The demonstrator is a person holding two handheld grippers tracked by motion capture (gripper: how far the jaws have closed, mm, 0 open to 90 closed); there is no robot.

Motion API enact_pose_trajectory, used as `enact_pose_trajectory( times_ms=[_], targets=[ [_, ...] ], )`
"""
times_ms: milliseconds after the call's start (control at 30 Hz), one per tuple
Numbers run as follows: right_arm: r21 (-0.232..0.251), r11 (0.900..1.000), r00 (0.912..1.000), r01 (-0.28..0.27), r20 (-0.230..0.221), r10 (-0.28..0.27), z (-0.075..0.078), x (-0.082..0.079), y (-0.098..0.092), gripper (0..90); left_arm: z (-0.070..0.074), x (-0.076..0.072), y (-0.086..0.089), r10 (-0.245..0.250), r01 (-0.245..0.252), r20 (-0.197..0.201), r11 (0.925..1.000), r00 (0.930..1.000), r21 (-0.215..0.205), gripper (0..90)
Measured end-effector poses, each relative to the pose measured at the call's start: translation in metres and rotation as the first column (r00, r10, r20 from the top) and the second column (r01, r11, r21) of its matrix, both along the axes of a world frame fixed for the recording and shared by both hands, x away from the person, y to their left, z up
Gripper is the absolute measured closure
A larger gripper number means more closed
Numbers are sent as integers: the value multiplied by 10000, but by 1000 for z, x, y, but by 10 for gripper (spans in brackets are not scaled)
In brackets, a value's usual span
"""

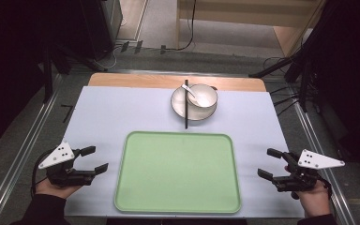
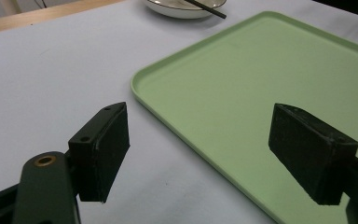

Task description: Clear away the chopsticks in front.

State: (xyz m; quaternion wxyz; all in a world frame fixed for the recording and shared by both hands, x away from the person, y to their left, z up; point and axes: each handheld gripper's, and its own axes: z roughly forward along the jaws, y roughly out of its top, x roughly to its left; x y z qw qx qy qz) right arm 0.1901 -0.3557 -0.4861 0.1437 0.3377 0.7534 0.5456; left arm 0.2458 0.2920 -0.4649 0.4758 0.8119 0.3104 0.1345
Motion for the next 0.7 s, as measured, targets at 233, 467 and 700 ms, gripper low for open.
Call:
enact_pose_trajectory(
  times_ms=[233, 467, 700],
  targets=[
    [13, 10000, 10000, -29, 0, 29, 0, 0, 0, 150, 0, 1, 1, 21, -21, -113, 10000, 9999, 1, 208],
    [-13, 10000, 10000, -33, -14, 33, 0, 0, 0, 150, 0, 1, 2, 98, -99, -160, 9999, 9998, -64, 208],
    [-38, 10000, 10000, -1, -59, 1, -1, 1, 0, 150, -1, 3, 3, 140, -146, -407, 9998, 9991, -133, 219]
  ],
)
